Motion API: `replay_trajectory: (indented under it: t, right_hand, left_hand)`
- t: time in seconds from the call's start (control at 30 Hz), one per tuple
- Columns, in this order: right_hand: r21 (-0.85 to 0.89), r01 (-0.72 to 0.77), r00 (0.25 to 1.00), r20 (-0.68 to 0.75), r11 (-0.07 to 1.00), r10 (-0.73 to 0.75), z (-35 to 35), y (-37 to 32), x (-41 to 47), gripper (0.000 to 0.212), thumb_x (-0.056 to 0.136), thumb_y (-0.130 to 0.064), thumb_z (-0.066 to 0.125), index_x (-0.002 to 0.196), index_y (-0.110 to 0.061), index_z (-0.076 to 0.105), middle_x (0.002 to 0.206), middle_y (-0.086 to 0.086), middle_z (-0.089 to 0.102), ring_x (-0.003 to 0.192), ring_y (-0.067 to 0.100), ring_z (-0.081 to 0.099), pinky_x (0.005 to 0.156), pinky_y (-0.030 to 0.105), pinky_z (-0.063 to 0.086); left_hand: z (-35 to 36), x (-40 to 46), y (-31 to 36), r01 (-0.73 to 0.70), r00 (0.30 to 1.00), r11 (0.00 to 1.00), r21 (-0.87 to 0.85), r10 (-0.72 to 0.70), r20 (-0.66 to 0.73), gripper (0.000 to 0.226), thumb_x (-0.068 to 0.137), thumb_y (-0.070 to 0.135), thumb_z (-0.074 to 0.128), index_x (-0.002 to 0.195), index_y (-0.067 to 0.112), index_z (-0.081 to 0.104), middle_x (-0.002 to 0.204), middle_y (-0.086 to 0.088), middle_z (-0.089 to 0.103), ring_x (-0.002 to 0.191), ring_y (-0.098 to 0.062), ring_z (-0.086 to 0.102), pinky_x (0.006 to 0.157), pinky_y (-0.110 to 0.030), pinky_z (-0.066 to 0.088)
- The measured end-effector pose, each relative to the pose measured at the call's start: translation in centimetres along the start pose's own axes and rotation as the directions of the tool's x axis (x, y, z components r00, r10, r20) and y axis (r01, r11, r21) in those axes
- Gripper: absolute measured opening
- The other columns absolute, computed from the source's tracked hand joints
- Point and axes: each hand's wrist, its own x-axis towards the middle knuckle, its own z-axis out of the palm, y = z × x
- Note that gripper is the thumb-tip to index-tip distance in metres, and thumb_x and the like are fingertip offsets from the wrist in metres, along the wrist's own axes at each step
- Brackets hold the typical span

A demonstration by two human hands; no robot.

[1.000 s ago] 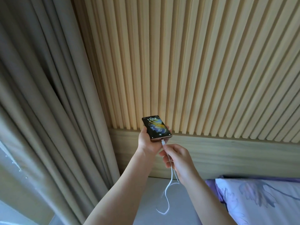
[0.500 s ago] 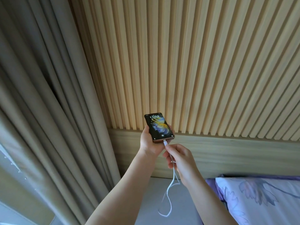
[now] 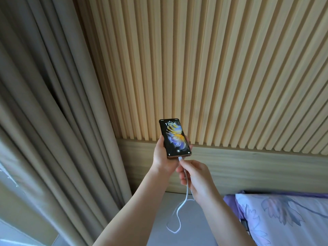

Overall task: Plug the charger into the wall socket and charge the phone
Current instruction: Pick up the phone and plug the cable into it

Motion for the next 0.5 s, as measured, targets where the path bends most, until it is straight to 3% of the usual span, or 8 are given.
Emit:
replay_trajectory:
  t: [0.27,0.4,0.5]
  right_hand:
    - [0.044,0.019,0.996,0.087,0.999,-0.023,-0.2,0.0,0.4,0.020,0.091,-0.011,0.055,0.076,-0.002,0.064,0.060,0.006,0.069,0.048,0.012,0.059,0.047,0.022,0.051]
    - [0.088,-0.049,0.991,0.128,0.995,0.038,-1.4,-0.2,1.1,0.019,0.091,-0.016,0.051,0.095,-0.002,0.065,0.075,0.009,0.073,0.066,0.018,0.069,0.060,0.029,0.056]
    - [0.200,0.007,0.996,0.083,0.980,-0.024,-2.1,-0.8,1.8,0.026,0.093,-0.018,0.048,0.107,-0.002,0.062,0.095,0.011,0.073,0.082,0.018,0.070,0.064,0.029,0.057]
  left_hand:
    - [0.3,-0.2,0.4,0.013,1.000,0.991,0.136,-0.009,-0.026,0.065,0.094,0.053,0.029,0.133,0.005,0.048,0.107,-0.019,0.060,0.091,-0.031,0.060,0.083,-0.042,0.050]
    - [-0.2,-0.1,0.7,0.000,0.998,0.982,0.190,0.012,-0.059,0.061,0.095,0.053,0.032,0.128,0.008,0.055,0.116,-0.017,0.064,0.103,-0.031,0.061,0.094,-0.043,0.046]
    - [-0.4,-0.1,0.9,-0.035,0.997,0.972,0.232,0.049,-0.055,0.054,0.097,0.048,0.033,0.130,0.010,0.054,0.128,-0.014,0.061,0.121,-0.030,0.055,0.108,-0.046,0.037]
